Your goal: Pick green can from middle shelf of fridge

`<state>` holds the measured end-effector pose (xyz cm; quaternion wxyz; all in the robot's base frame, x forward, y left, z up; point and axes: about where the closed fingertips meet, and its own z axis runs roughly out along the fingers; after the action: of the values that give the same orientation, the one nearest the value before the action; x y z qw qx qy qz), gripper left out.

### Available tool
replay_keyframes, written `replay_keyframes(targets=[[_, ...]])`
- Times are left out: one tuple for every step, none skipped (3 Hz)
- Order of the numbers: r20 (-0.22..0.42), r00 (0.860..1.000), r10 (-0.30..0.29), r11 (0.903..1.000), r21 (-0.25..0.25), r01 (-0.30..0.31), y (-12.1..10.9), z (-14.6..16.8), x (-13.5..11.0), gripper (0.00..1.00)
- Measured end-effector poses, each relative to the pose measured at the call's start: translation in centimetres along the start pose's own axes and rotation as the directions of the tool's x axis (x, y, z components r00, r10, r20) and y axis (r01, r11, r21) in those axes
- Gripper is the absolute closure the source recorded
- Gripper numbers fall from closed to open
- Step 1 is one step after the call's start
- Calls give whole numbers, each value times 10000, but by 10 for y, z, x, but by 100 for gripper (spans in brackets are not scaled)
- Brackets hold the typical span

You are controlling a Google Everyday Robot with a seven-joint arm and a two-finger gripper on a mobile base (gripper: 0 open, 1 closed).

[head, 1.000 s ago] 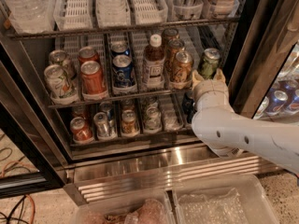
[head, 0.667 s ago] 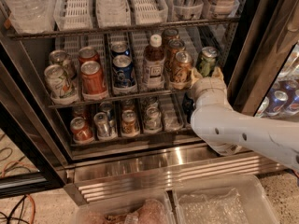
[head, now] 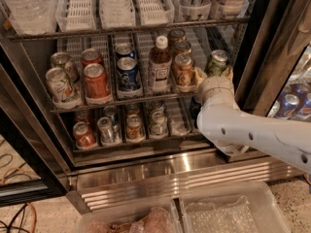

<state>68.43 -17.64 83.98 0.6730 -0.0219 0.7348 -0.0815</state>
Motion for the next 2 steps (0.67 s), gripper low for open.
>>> replay_keyframes(targets=[[-16, 10000, 13, 10000, 21, -13, -1, 1, 1, 32], [-19, 10000, 42, 10000, 69, -42, -2, 4, 2, 50]])
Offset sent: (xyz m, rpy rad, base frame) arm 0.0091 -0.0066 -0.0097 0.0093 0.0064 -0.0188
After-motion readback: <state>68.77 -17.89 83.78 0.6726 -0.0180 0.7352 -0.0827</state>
